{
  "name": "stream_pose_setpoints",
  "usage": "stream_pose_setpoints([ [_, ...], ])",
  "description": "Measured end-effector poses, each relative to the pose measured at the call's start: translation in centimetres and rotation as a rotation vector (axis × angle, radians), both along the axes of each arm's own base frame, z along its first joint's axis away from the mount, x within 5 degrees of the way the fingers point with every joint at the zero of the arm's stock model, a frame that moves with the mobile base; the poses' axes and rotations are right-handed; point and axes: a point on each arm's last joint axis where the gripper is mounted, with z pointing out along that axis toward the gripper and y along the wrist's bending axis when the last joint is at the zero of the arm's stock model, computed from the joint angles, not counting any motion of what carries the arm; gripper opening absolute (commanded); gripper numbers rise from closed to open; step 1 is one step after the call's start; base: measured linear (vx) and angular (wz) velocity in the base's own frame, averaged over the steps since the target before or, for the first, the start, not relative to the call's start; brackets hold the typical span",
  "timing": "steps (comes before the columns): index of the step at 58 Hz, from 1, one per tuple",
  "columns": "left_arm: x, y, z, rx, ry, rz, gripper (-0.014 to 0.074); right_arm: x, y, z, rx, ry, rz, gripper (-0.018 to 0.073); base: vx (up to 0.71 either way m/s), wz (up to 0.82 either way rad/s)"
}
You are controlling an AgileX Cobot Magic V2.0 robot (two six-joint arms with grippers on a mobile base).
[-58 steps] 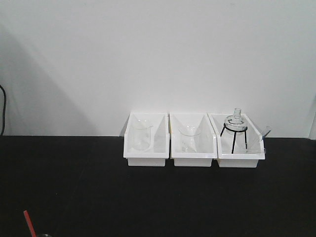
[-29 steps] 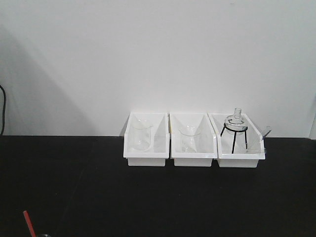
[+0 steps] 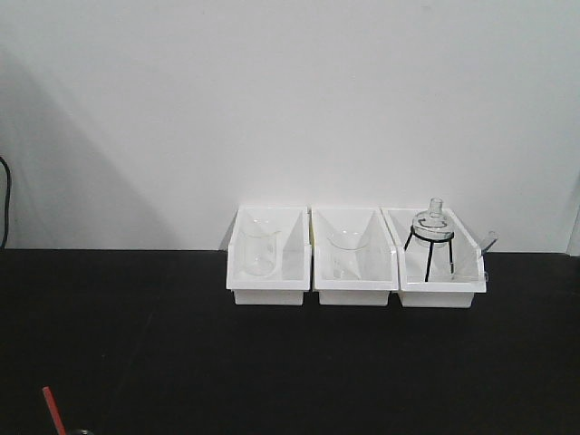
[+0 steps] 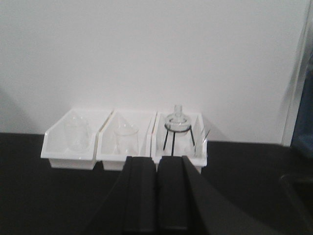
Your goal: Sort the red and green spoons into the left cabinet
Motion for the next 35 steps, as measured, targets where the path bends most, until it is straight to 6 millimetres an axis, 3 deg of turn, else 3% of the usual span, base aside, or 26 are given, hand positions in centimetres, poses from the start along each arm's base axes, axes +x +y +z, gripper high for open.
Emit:
stream_pose_setpoints([
  [8, 2.0, -0.1, -0.7, 0.003, 0.078, 0.0, -0.0001, 2.6, 0.4, -1.4, 0.033, 0.149, 0.013, -0.0001, 0.0, 0.0],
  [22, 3.0, -0.1, -1.4, 0.005, 0.124, 0.0, 0.0032, 4.2, 0.8, -3.0, 0.051, 0.297, 0.023, 0.0037, 0.0, 0.0],
  [28, 3.0, -0.1, -1.4, 0.005, 0.124, 0.0, 0.0098, 4.2, 0.8, -3.2, 0.028, 0.315, 0.032, 0.0103, 0.0, 0.0],
  [35, 3.0, -0.1, -1.4, 0.005, 0.123, 0.0, 0.0218, 4.2, 0.8, -3.2, 0.014, 0.315, 0.036, 0.0244, 0.0, 0.0],
])
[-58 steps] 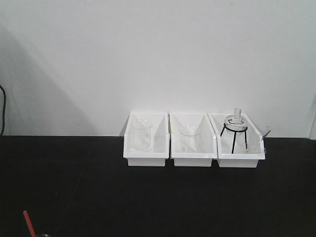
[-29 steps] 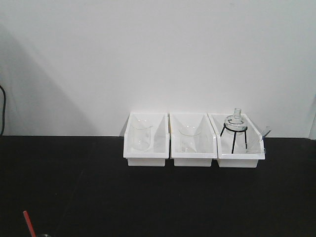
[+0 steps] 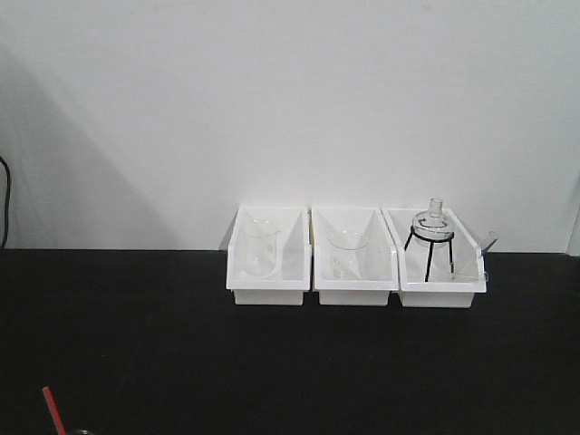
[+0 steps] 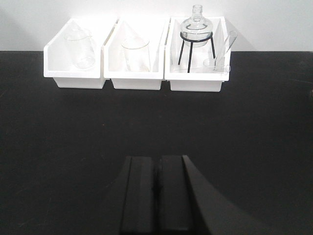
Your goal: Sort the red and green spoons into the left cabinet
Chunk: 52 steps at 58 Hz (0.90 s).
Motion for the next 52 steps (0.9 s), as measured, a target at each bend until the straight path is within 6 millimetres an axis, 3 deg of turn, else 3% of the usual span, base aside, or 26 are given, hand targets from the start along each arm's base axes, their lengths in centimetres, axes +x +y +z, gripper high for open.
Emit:
stream_pose_setpoints([
  [10, 0.0, 0.0, 0.0, 0.0, 0.004, 0.0, 0.0433, 0.0, 0.0, 0.0, -0.009, 0.001, 0.004, 0.05, 0.0, 0.0],
  [18, 0.0, 0.0, -0.1, 0.0, 0.015, 0.0, 0.0529, 0.0, 0.1, 0.1, 0.008, -0.01, 0.006, 0.0642, 0.0, 0.0],
  [35, 0.0, 0.0, -0.2, -0.008, 0.027, 0.0, 0.054, 1.2, 1.3, -0.4, 0.025, 0.085, 0.127, 0.0631, 0.0, 0.0],
  [43, -0.1, -0.1, -0.3, -0.059, 0.033, -0.001, 0.0533, 3.7, 2.6, -1.2, 0.034, 0.199, 0.256, 0.0613, 0.0, 0.0],
  [52, 0.0, -0.2, -0.5, -0.085, 0.06, -0.002, 0.0533, 7.0, 3.3, -4.0, 0.036, 0.338, 0.315, 0.0587, 0.0, 0.0],
])
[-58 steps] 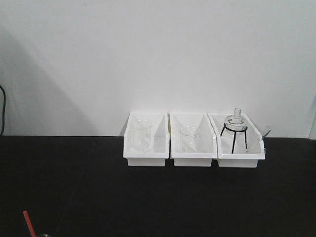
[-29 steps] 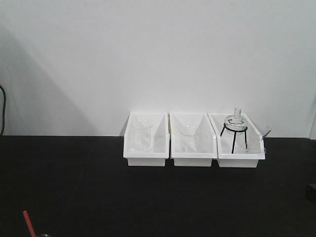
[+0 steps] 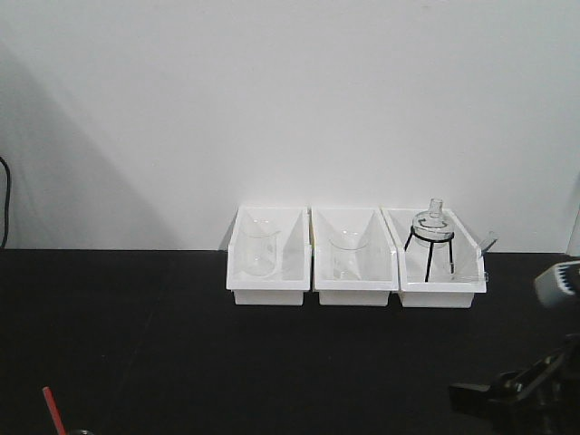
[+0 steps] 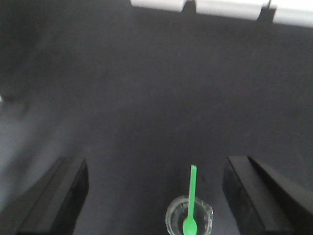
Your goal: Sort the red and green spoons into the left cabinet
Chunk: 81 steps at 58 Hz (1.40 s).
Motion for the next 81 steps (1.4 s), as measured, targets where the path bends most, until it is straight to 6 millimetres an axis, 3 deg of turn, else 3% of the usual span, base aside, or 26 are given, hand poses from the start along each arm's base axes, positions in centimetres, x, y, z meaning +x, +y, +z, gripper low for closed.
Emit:
stream_pose_setpoints([
  [13, 0.5, 0.0, -0.8, 0.001, 0.077, -0.004, 0.0533, 4.0, 0.1, -5.3, -0.06, 0.182, 0.009, 0.0582, 0.0, 0.0],
  [25, 1.6, -0.1, -1.9, 0.003, 0.156, -0.005, 0.0533, 6.3, 0.2, -9.6, -0.074, 0.302, -0.014, 0.0582, 0.0, 0.0],
  [42, 2.8, -0.1, -3.1, 0.005, 0.23, -0.006, 0.0533, 7.7, 0.3, -13.0, -0.068, 0.386, -0.046, 0.0566, 0.0, 0.0],
  [51, 3.2, -0.1, -3.5, 0.006, 0.253, -0.006, 0.0533, 7.9, 0.3, -13.4, -0.068, 0.392, -0.053, 0.0429, 0.0, 0.0],
  [65, 3.3, -0.2, -3.6, 0.006, 0.26, -0.006, 0.0533, 8.0, 0.2, -13.5, -0.068, 0.387, -0.058, 0.0, 0.0, 0.0],
  [81, 3.3, -0.2, -3.6, 0.006, 0.26, -0.006, 0.0533, 8.0, 0.2, -13.4, -0.067, 0.384, -0.059, -0.0008, 0.0, 0.0],
])
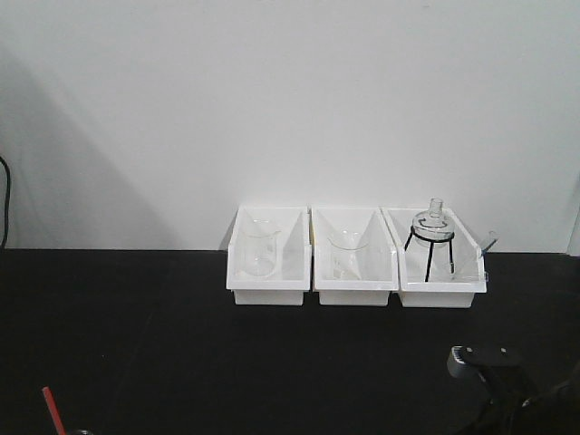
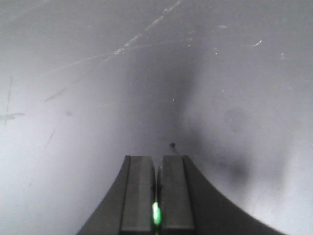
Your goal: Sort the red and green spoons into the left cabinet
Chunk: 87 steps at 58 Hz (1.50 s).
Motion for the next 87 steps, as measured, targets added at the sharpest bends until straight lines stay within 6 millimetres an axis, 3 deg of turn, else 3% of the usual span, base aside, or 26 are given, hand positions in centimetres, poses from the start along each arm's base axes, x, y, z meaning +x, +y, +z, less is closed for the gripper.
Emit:
stream_pose_setpoints([
  [8, 0.0, 0.0, 0.0, -0.003, 0.001, 0.001, 0.0533, -0.1, -0.1, 1.0, -0.001, -0.043, -0.006, -0.0007, 0.0, 0.0],
  [23, -0.1, -0.3, 0.3, -0.078, 0.029, 0.008, 0.0533, -1.3, -0.3, 5.6, 0.013, -0.216, -0.017, -0.0007, 0.0, 0.0],
  [32, 0.1, -0.6, 1.7, -0.12, 0.071, -0.003, 0.0533, -2.8, -0.4, 8.7, 0.024, -0.326, -0.016, -0.0007, 0.0, 0.0],
  [46, 3.7, -1.3, 3.7, -0.213, 0.175, -0.02, 0.0533, -4.9, -0.6, 12.2, 0.037, -0.457, -0.014, -0.0007, 0.0, 0.0],
  [63, 9.7, -1.4, -1.0, -0.312, 0.356, 0.086, 0.0533, -5.7, -0.5, 12.8, 0.044, -0.464, -0.001, -0.0007, 0.0, 0.0],
  [87, 13.4, -1.6, -6.4, -0.333, 0.457, 0.122, 0.0533, -5.7, -0.6, 12.7, 0.026, -0.457, 0.014, -0.0007, 0.0, 0.0],
])
